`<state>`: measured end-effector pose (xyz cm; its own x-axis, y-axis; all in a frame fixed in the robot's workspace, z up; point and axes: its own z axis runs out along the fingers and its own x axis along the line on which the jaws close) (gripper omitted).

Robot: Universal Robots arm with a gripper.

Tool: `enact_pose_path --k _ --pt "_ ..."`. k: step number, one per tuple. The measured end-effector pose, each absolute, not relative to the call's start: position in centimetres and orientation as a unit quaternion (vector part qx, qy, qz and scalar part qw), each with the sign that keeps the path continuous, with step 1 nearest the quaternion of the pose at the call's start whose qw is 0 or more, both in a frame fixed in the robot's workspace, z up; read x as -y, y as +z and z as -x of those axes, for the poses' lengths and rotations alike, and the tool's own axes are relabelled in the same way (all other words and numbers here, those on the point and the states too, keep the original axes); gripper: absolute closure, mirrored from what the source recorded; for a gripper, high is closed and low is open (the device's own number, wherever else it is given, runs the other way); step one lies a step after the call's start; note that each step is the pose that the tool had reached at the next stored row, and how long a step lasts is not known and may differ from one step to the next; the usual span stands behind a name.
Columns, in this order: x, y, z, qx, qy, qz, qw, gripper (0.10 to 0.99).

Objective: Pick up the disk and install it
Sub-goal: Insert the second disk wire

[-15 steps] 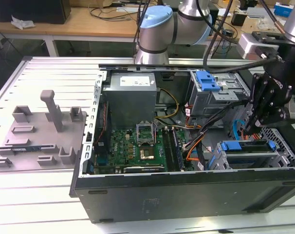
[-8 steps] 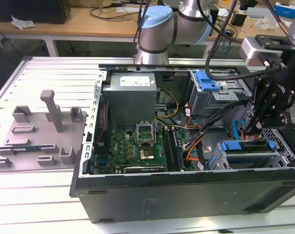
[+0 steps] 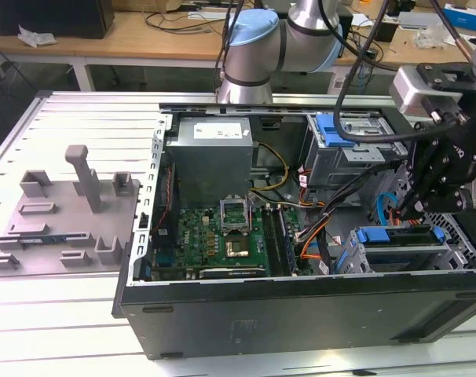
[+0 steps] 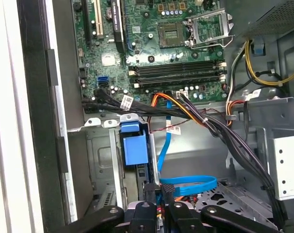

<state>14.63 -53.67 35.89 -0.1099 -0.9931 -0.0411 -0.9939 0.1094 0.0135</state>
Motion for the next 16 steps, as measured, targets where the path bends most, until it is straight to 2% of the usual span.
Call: enact_pose_path --k 16 --pt "54.16 35.66 -14.76 -0.742 0.019 0.67 0.011 0.925"
